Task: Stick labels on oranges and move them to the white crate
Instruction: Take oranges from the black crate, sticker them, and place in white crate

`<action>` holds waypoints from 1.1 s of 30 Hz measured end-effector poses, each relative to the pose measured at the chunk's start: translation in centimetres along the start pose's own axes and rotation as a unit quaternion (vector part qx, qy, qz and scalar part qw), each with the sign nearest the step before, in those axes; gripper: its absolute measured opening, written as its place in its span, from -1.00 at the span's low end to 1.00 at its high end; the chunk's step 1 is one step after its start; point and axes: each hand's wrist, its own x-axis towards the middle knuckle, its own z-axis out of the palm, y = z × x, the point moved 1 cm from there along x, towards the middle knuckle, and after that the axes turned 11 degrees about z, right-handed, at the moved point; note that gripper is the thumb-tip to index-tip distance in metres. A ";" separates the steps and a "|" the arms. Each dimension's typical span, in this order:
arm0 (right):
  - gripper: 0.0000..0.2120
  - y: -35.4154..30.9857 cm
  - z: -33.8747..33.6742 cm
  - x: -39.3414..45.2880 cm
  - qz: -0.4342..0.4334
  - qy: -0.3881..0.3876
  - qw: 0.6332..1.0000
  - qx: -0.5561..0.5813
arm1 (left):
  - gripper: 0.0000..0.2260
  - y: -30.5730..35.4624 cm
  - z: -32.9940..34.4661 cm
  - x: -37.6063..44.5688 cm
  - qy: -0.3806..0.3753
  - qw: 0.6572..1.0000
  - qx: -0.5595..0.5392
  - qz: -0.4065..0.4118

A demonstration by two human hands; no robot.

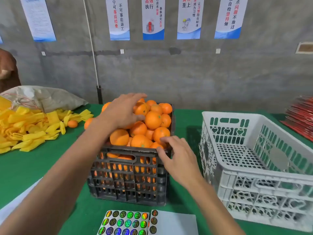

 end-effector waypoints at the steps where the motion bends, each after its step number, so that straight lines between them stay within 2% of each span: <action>1: -0.73 -0.1 0.0 0.0 0.004 0.005 1.000 -0.002 | -0.27 -0.2 0.4 0.6 -0.032 0.999 0.015 -0.002; 4: -0.78 -0.2 0.2 0.1 0.008 0.004 1.000 0.001 | -0.28 0.1 1.1 1.4 -0.103 0.993 0.033 -0.036; 6: -0.80 0.2 0.2 0.2 -0.001 0.005 1.000 0.024 | -0.32 0.3 1.3 2.0 -0.106 0.993 0.024 -0.045; 8: -0.85 0.8 0.1 -0.2 -0.011 0.013 0.998 0.063 | -0.35 0.3 1.0 2.2 -0.076 0.996 0.031 -0.038; 11: -0.88 1.6 0.2 -1.8 -0.026 0.062 0.986 0.150 | -0.39 1.5 0.1 0.8 0.075 0.997 -0.009 -0.007; 13: -0.91 2.5 0.4 -3.3 -0.048 0.133 0.976 0.167 | -0.41 3.5 -0.3 -1.2 0.207 0.974 -0.082 0.034; 15: -0.96 4.0 1.3 -5.1 -0.067 0.148 0.976 0.144 | -0.43 5.9 0.0 -3.6 0.286 0.944 -0.151 0.058; 17: -0.94 5.4 2.9 -7.1 -0.047 0.063 0.987 0.143 | -0.44 8.1 0.7 -5.6 0.311 0.922 -0.221 0.061; 20: -0.92 7.6 6.8 -10.7 0.022 -0.173 0.980 0.095 | -0.45 10.2 2.6 -7.3 0.306 0.909 -0.274 0.066; 23: -0.60 9.9 10.2 -13.9 -0.036 -0.285 0.957 -0.032 | -0.46 11.7 4.5 -7.8 0.297 0.906 -0.291 0.077; 27: -0.44 12.9 9.7 -14.2 -0.048 -0.312 0.945 -0.088 | -0.46 12.8 6.8 -8.0 0.276 0.909 -0.287 0.122; 33: -0.52 16.9 6.6 -11.9 0.061 -0.253 0.962 -0.083 | -0.45 13.5 8.7 -6.2 0.222 0.921 -0.291 0.135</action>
